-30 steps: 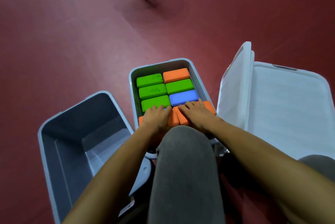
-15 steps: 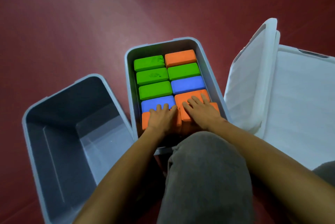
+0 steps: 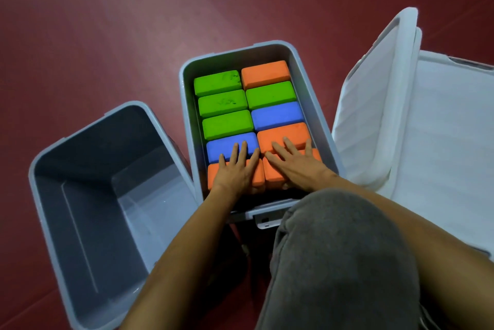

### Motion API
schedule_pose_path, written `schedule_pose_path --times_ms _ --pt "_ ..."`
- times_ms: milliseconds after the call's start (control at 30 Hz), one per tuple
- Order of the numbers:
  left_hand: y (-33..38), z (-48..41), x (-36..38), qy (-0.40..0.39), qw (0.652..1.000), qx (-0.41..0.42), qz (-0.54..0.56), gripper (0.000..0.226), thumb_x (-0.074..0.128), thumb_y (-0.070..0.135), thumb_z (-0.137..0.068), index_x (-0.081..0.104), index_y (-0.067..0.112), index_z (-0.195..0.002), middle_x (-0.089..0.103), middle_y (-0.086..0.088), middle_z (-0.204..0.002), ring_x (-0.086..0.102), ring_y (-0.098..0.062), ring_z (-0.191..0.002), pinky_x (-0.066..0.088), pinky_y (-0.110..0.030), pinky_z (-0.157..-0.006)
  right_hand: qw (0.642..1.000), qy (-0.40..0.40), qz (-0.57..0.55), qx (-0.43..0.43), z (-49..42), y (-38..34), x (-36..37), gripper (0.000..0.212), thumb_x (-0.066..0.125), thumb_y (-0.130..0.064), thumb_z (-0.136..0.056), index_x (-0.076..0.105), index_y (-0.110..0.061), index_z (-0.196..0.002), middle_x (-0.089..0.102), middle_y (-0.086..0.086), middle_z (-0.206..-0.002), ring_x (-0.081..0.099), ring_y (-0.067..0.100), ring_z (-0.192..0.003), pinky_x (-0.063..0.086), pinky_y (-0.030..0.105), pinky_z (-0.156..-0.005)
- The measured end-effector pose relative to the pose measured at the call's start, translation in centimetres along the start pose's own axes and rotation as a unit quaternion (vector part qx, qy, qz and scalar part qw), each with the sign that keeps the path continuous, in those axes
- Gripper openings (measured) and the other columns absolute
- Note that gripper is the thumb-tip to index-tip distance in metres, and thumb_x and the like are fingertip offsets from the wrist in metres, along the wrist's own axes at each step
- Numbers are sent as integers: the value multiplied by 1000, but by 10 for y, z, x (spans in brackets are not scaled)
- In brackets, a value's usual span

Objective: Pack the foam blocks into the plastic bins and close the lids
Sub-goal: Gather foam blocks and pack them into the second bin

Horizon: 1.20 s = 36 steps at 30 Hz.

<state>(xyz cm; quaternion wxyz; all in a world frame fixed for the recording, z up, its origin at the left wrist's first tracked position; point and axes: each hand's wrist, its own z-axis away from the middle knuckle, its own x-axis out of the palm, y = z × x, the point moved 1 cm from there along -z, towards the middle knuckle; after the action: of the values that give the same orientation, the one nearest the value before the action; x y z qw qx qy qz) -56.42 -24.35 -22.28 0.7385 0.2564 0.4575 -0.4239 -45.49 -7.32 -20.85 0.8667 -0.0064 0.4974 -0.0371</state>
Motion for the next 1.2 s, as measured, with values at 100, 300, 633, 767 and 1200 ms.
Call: schedule_pose_path --times_ms 100,300,633,767,1200 --pt "3 1 10 3 1000 -18 -1 115 50 79 -82 -17 23 -157 -13 -21 -164 -9 -37 -152 15 -67 -115 1000 12 18 8 -2 -3 7 86 55 -47 -96 -2 -30 -157 -7 10 -166 -7 43 -151 13 82 -104" --pt "5 -5 8 -1 998 -58 24 117 52 78 -81 -21 25 -156 -16 -27 -161 -13 -43 -150 11 -70 -113 999 27 15 -40 -8 10 8 78 48 -26 -102 -3 -21 -160 -5 -1 -168 -9 34 -154 7 82 -105" --pt "12 -15 33 57 990 -123 29 117 58 72 -80 -15 22 -158 -13 -29 -161 -13 -47 -149 4 -74 -111 994 76 66 -52 -11 16 33 94 55 -49 -92 -1 -19 -161 -16 3 -167 -15 35 -153 6 80 -106" --pt "17 -14 32 61 989 -133 19 123 59 75 -76 -17 21 -157 -14 -29 -161 -13 -47 -149 3 -73 -111 993 87 56 -57 -7 15 32 103 54 -58 -84 -2 -19 -161 -18 4 -167 -17 33 -153 2 78 -108" --pt "44 -11 -50 -101 986 -90 99 109 47 73 -88 -12 15 -158 -20 -17 -163 -14 -38 -151 5 -62 -119 1000 9 18 -6 22 14 -30 90 35 -62 -96 -4 -13 -160 -8 14 -167 -4 34 -154 1 65 -119"
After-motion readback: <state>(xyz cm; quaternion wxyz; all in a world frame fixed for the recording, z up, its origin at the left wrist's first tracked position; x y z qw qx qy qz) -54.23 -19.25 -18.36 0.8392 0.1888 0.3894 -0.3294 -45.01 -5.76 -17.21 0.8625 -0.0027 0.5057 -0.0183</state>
